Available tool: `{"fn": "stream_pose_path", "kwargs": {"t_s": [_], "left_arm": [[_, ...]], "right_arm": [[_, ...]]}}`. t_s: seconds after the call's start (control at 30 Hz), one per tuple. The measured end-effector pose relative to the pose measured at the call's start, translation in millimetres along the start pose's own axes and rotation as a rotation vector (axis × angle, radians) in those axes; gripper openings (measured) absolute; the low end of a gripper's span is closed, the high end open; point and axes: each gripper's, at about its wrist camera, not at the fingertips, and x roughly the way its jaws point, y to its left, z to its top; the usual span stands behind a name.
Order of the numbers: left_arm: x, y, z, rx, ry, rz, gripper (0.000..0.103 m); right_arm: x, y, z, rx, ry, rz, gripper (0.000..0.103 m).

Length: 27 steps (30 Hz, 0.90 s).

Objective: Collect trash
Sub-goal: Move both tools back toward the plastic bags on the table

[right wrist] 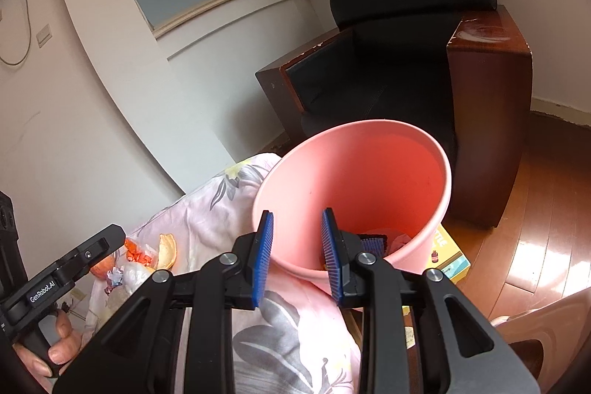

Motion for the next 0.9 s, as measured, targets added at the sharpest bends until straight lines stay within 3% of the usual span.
{"fn": "stream_pose_path", "kwargs": {"t_s": [0.4, 0.9], "left_arm": [[-58.0, 66.0, -37.7, -0.049, -0.045, 0.162, 0.048], [-84.3, 149.8, -95.7, -0.171, 0.024, 0.307, 0.048]], "right_arm": [[5.8, 36.8, -25.4, -0.040, 0.048, 0.082, 0.028], [28.5, 89.7, -57.8, -0.133, 0.136, 0.146, 0.028]]}}
